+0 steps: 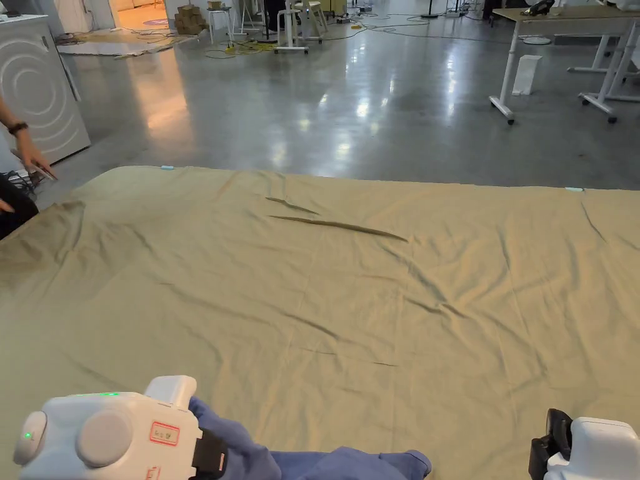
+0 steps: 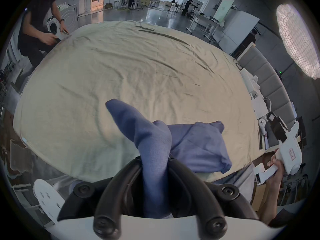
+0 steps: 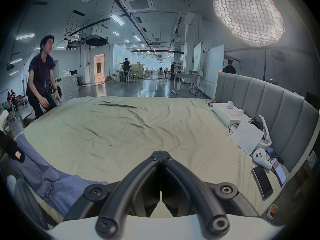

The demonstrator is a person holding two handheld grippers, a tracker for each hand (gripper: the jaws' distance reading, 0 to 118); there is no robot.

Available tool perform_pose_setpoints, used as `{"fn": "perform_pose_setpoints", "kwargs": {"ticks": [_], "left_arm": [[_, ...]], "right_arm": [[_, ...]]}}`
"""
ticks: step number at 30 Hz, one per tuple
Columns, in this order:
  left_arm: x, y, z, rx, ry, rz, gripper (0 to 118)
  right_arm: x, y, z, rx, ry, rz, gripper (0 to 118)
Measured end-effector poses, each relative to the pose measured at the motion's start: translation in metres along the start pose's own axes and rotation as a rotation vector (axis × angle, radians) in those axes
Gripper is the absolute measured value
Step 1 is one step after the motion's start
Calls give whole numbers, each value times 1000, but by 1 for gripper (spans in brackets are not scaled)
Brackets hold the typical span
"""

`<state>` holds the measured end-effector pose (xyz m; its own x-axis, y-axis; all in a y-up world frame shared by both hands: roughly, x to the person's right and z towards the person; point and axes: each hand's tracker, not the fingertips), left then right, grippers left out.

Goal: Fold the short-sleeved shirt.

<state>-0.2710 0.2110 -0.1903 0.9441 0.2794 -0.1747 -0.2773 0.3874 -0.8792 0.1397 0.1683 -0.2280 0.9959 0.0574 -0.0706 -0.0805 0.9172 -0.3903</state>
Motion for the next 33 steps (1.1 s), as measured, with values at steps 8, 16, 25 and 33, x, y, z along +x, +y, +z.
{"fn": "perform_pose_setpoints", "kwargs": {"ticks": [8, 16, 25, 33], "left_arm": [[53, -3, -21, -36, -121, 43, 14], [115, -4, -76, -103, -124, 16, 14], [135, -14, -140, -216, -130, 32, 33], [119, -1, -96, -132, -246, 42, 63]], "right_arm": [[10, -6, -1, -19, -15, -17, 0], [21, -10, 1, -32, -39, -29, 0], [30, -14, 4, -49, -58, -37, 0], [34, -12, 7, -45, -68, -39, 0]]}}
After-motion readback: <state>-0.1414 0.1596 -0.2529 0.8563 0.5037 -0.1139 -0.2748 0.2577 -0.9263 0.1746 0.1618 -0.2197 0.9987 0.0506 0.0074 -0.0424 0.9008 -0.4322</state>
